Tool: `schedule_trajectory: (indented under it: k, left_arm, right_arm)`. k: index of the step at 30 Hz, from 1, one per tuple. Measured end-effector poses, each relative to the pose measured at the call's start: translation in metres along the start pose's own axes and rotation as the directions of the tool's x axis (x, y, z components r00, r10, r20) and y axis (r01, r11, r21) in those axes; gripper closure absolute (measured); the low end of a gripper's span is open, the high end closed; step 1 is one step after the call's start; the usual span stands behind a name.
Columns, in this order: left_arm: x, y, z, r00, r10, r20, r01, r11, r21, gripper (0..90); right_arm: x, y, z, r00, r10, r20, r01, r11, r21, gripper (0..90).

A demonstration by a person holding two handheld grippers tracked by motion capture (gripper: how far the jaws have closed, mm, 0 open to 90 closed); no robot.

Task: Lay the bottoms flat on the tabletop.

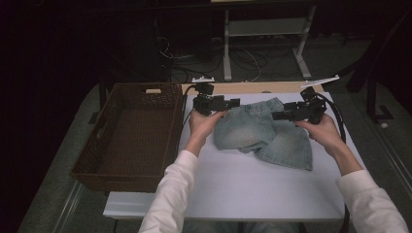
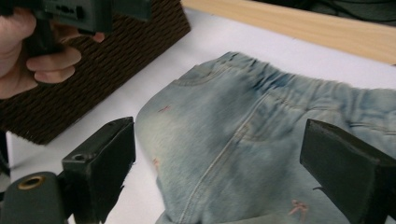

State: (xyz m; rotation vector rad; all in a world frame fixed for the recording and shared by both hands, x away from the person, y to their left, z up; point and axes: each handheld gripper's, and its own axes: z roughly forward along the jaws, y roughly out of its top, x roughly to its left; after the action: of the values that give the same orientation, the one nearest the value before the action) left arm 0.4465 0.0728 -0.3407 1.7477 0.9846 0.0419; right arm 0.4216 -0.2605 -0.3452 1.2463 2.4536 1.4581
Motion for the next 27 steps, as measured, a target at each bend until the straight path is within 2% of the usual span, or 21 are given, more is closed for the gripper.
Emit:
schedule_trajectory:
  k: [6,14,18,23,27]
  left_arm:
    - [0.001,-0.009,-0.005,1.0000,0.001,0.006,-0.002,0.9999,0.013,18.6]
    - [0.003,-0.025,-0.010,0.9998,-0.013,0.013,0.013,0.9995,0.029,18.3]
    - [0.003,-0.035,-0.011,0.9996,-0.001,0.029,-0.001,0.9979,0.064,18.3]
    - [0.004,-0.048,-0.013,0.9991,-0.004,0.041,0.001,0.9965,0.084,18.2]
    - [0.004,-0.054,-0.014,0.9991,-0.012,0.042,0.008,0.9962,0.086,18.3]
  right_arm:
    - [0.005,-0.011,0.014,0.9995,-0.012,-0.028,0.013,0.9997,0.021,11.4]
    - [0.016,-0.019,0.030,0.9970,-0.052,-0.056,0.055,0.9971,0.053,14.4]
    - [0.021,-0.021,0.038,0.9948,-0.070,-0.074,0.076,0.9945,0.073,15.9]
    - [0.026,-0.025,0.049,0.9915,-0.089,-0.095,0.098,0.9904,0.097,20.3]
    - [0.026,-0.028,0.059,0.9914,-0.094,-0.091,0.105,0.9866,0.125,25.0]
